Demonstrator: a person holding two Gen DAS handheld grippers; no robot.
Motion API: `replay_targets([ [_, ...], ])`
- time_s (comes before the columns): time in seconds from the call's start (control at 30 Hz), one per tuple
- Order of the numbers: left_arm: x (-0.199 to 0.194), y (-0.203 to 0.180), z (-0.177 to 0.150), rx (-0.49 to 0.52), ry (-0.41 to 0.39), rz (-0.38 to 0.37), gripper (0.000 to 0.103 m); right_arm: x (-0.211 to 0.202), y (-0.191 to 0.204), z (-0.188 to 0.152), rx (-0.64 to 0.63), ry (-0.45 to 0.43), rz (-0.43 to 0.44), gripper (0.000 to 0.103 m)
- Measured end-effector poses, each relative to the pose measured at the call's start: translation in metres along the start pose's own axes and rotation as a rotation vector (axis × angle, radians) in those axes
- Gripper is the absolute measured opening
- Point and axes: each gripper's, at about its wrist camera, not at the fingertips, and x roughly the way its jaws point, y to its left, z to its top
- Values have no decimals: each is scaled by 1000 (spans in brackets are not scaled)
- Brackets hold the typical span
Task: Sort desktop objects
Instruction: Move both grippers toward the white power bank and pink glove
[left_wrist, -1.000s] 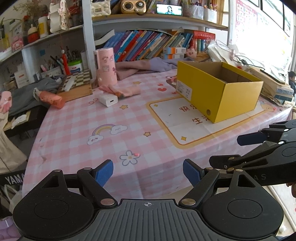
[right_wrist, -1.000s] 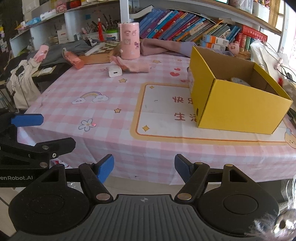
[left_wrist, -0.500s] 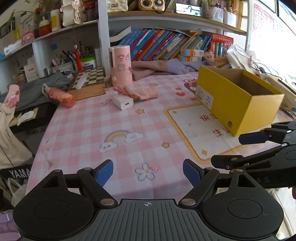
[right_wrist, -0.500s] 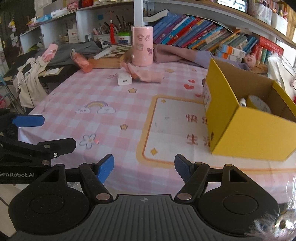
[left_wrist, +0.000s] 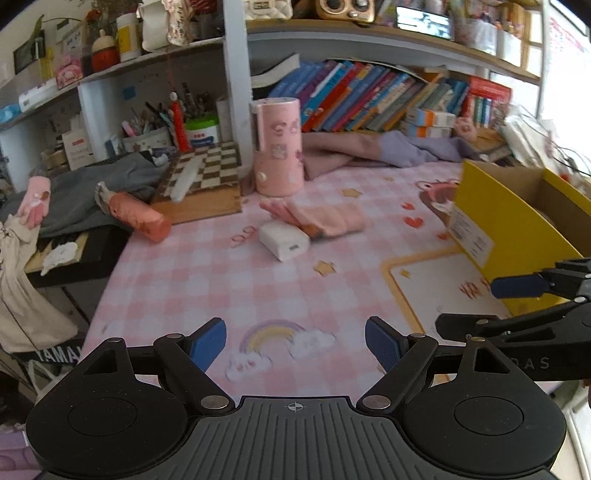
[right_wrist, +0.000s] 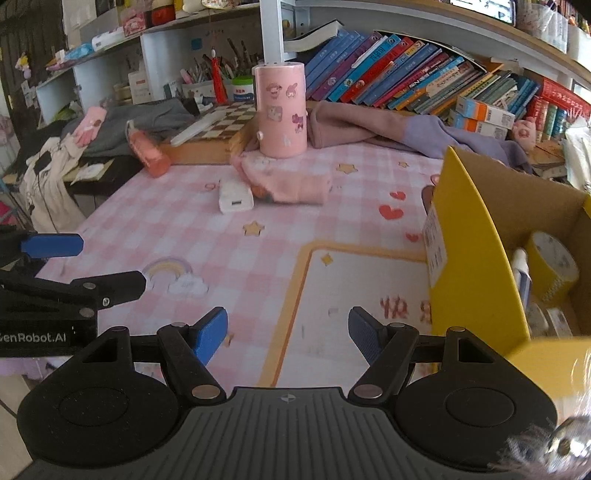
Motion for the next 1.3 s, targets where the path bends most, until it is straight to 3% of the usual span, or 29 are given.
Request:
replay_targets([
  [0.53, 45, 9, 32, -35, 25, 88, 85, 70, -27, 67, 159, -11, 27, 70],
  [0.9, 100, 3, 50, -17, 27, 91, 85, 135, -49, 115, 250, 43, 11, 70],
  [1.0, 118, 0, 56, -2, 39, 84, 85, 159, -52, 124, 233, 99, 8, 70],
  [1.3, 163, -5, 66, -5, 80, 83, 85, 201, -37, 142, 145, 125, 31, 77],
])
